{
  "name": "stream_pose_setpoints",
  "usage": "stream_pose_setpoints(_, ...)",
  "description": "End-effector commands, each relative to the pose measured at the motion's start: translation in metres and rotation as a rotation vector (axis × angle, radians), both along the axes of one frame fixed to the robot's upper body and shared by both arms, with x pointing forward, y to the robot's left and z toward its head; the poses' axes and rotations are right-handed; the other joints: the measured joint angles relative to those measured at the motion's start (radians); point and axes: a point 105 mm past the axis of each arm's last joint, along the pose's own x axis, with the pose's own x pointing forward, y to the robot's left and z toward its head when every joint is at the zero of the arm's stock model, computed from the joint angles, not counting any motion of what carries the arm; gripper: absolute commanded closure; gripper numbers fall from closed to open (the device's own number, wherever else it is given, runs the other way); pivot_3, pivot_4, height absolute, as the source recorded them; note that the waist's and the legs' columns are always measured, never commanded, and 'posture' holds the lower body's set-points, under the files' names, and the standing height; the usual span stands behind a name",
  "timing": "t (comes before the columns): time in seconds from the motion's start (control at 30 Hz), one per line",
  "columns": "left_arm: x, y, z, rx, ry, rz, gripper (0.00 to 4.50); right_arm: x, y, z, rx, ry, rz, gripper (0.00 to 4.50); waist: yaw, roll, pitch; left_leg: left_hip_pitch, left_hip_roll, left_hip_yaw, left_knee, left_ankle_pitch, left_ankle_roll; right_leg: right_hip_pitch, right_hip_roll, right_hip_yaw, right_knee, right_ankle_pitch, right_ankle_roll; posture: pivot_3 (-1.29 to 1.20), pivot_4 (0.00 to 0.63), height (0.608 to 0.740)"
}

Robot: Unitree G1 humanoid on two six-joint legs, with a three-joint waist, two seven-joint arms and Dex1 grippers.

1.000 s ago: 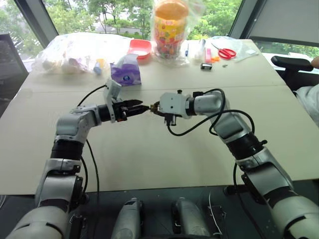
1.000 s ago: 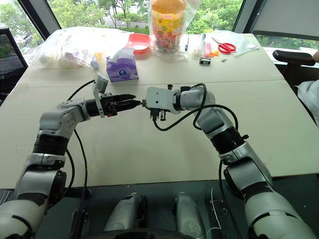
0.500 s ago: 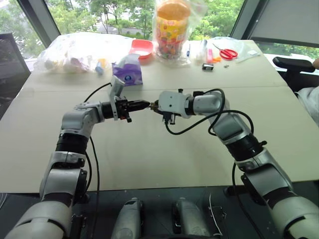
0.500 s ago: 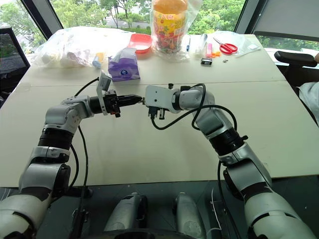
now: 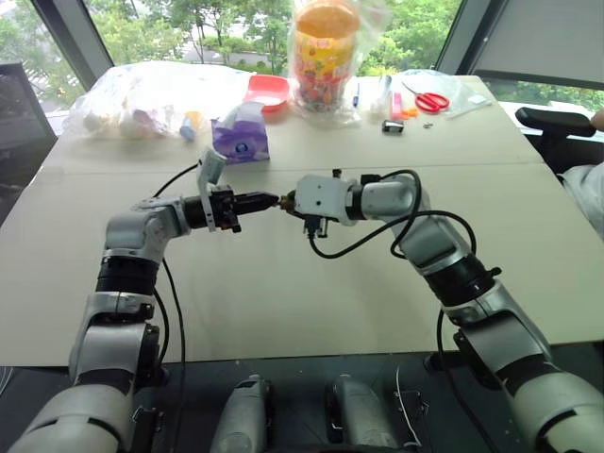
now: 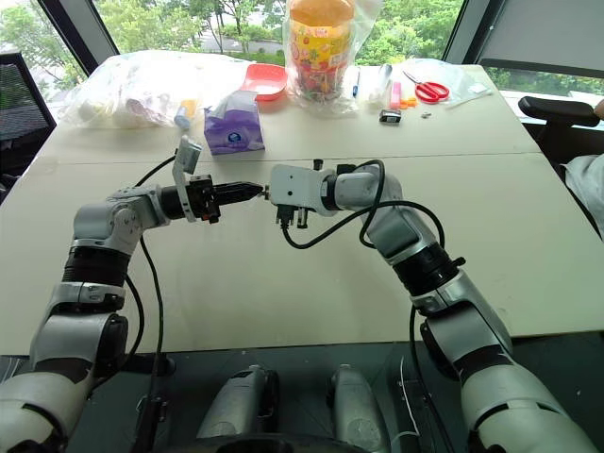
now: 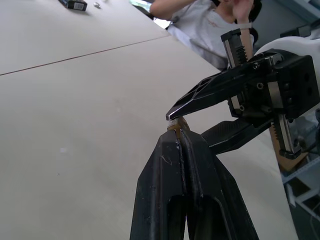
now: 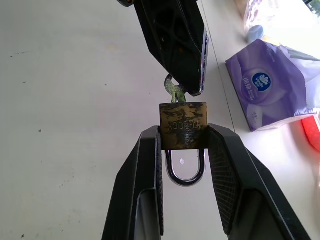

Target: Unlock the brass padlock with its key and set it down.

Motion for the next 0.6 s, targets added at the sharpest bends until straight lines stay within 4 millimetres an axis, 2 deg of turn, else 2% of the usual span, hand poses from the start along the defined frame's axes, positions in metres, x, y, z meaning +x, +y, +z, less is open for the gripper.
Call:
stream_pose_setpoints(0.03,-0.003,-0.001,0.01,-0.007,-0.046,-0.014,3.21,-0.0009,0.0034,0.024,0.043,-0.099,0.01,3.78,0.001,0.0,0.0,0.0,0.0,0.0,0.0,0.0,0.0,0.0,0.0,0.0,0.0,0.0,0.0,0.0,0.15,0.74)
stream_pose_setpoints(0.5,0.0031,0.0015,0.0148,-0.044,-0.045,0.025,3.21,-0.0011,0.0041,0.0254,0.043,-0.119,0.012,3.78,0.0,0.0,0.0,0.0,0.0,0.0,0.0,0.0,0.0,0.0,0.0,0.0,0.0,0.0,0.0,0.0,0.15,0.74)
stream_pose_setpoints(0.53,0.0035,0.0016,0.0144,-0.043,-0.045,0.028,3.74,-0.0012,0.0041,0.0251,0.042,-0.118,0.012,3.78,0.0,0.0,0.0,0.0,0.0,0.0,0.0,0.0,0.0,0.0,0.0,0.0,0.0,0.0,0.0,0.0,0.15,0.74)
stream_pose_setpoints(0.6,0.0037,0.0016,0.0136,-0.039,-0.044,0.03,4.47,-0.0014,0.004,0.0247,0.041,-0.117,0.012,3.78,0.0,0.0,0.0,0.0,0.0,0.0,0.0,0.0,0.0,0.0,0.0,0.0,0.0,0.0,0.0,0.0,0.15,0.74)
